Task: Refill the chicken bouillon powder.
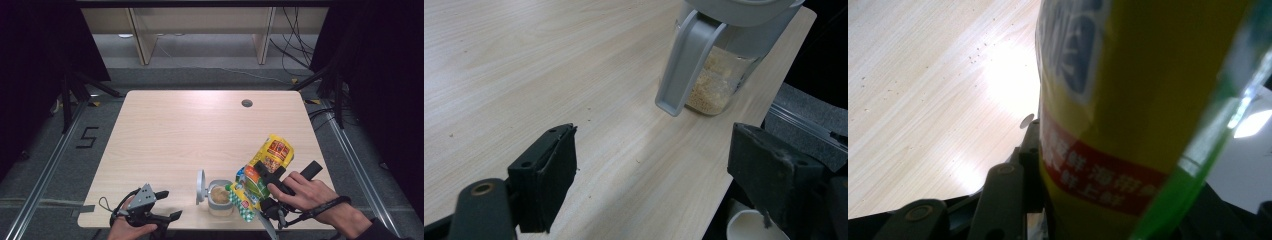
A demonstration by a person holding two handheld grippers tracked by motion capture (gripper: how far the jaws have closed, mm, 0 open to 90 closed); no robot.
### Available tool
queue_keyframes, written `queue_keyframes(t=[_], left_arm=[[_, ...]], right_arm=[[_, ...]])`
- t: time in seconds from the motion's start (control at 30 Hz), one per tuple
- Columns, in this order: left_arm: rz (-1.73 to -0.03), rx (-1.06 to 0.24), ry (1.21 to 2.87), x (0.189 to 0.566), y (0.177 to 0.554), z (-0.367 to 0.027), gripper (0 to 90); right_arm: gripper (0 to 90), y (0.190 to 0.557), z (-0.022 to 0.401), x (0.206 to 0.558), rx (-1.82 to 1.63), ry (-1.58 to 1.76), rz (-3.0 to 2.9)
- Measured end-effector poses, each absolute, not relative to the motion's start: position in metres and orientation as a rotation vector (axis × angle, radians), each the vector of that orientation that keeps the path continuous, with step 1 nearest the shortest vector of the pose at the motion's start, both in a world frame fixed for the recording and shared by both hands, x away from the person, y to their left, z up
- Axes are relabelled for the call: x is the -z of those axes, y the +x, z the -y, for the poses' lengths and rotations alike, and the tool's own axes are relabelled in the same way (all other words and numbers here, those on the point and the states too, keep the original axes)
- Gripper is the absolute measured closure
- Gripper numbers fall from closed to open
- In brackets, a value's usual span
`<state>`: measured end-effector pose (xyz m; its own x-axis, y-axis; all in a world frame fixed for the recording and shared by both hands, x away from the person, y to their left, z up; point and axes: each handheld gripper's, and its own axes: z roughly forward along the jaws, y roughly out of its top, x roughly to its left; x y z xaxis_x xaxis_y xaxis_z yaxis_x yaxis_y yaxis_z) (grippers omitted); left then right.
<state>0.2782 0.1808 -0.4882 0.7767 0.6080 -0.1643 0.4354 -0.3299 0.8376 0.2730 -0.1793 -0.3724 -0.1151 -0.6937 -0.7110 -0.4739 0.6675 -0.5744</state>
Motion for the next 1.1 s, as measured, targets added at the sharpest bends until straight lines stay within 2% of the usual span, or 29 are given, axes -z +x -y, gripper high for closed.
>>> queue_keyframes(t=[1.1], left_arm=[[-0.786,-0.220,1.971,0.4887,0.2782,-0.1804,19.1]], right_arm=[[62.4,0.2771,0.1802,0.3741,0.194,-0.984,-1.716]])
